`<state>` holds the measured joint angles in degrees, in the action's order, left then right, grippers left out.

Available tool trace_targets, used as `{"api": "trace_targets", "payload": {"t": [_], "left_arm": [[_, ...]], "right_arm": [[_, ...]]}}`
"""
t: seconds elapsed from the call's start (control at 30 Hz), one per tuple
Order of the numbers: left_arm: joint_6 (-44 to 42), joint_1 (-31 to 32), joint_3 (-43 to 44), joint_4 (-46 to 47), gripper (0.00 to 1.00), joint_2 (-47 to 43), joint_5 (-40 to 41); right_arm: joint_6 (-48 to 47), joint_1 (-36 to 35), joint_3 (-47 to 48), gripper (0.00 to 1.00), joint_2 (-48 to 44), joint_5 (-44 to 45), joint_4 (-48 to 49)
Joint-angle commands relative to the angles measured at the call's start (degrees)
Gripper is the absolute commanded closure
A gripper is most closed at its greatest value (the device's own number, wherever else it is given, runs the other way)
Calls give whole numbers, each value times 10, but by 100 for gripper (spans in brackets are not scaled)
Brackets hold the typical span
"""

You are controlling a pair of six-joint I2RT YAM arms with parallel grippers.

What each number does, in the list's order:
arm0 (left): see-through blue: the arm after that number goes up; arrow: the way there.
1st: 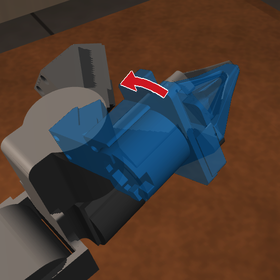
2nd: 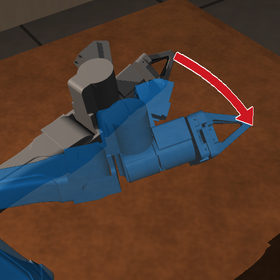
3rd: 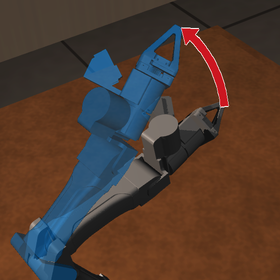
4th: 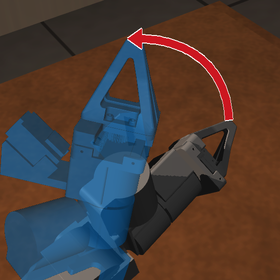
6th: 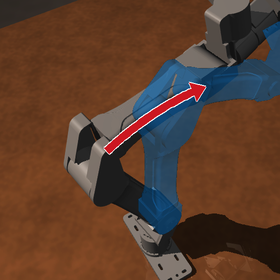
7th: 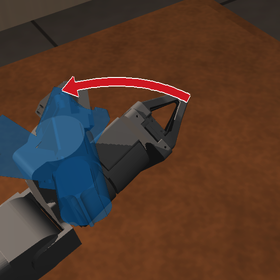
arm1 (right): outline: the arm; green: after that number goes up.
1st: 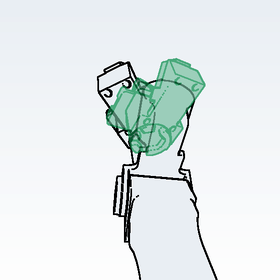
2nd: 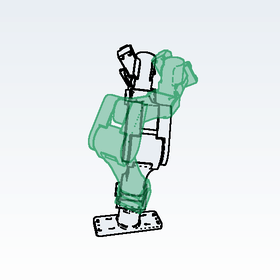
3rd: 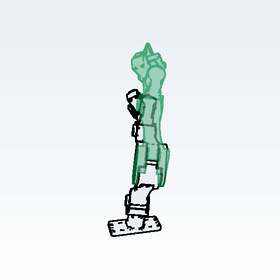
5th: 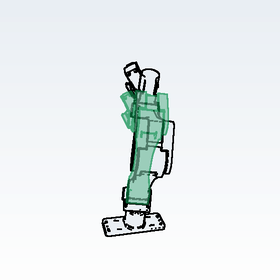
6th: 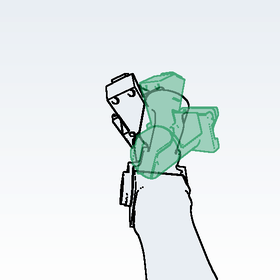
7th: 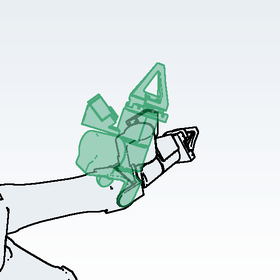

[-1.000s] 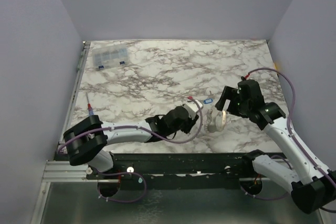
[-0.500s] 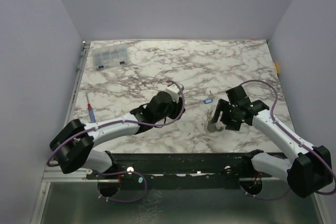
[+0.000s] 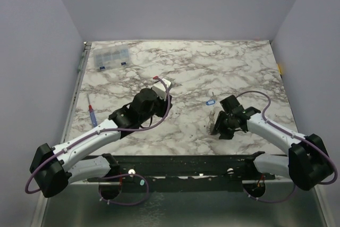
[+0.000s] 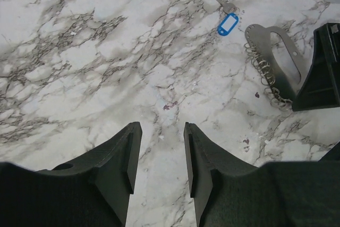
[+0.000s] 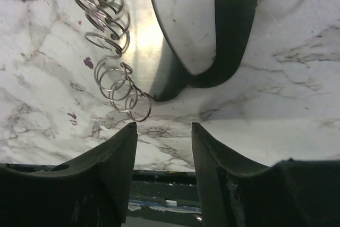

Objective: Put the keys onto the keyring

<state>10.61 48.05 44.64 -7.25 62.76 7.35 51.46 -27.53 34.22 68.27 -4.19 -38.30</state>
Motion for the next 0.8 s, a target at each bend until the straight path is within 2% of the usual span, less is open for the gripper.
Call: {"api": "trace_targets", "payload": {"t": [0.0, 0.13, 0.27, 0.5, 0.63, 0.77], "left_arm": [[-45, -3, -16, -47, 55, -35, 36], [-39, -3, -28, -46, 55, -40, 30], [-48, -3, -31, -46, 55, -46, 35], [-51, -3, -34, -47, 55, -48, 40], [-52, -4, -34, -47, 55, -48, 41], [-49, -3, -36, -47, 55, -49, 38]], "right_arm": [[50, -2, -3, 51, 15, 25, 66], [82, -2, -3, 52, 10, 46, 76], [122, -2, -4, 62, 16, 57, 69], [231, -15, -23, 63, -28, 55, -7], [318, -24, -42, 62, -52, 53, -20], [350, -25, -46, 62, -50, 82, -19]]}}
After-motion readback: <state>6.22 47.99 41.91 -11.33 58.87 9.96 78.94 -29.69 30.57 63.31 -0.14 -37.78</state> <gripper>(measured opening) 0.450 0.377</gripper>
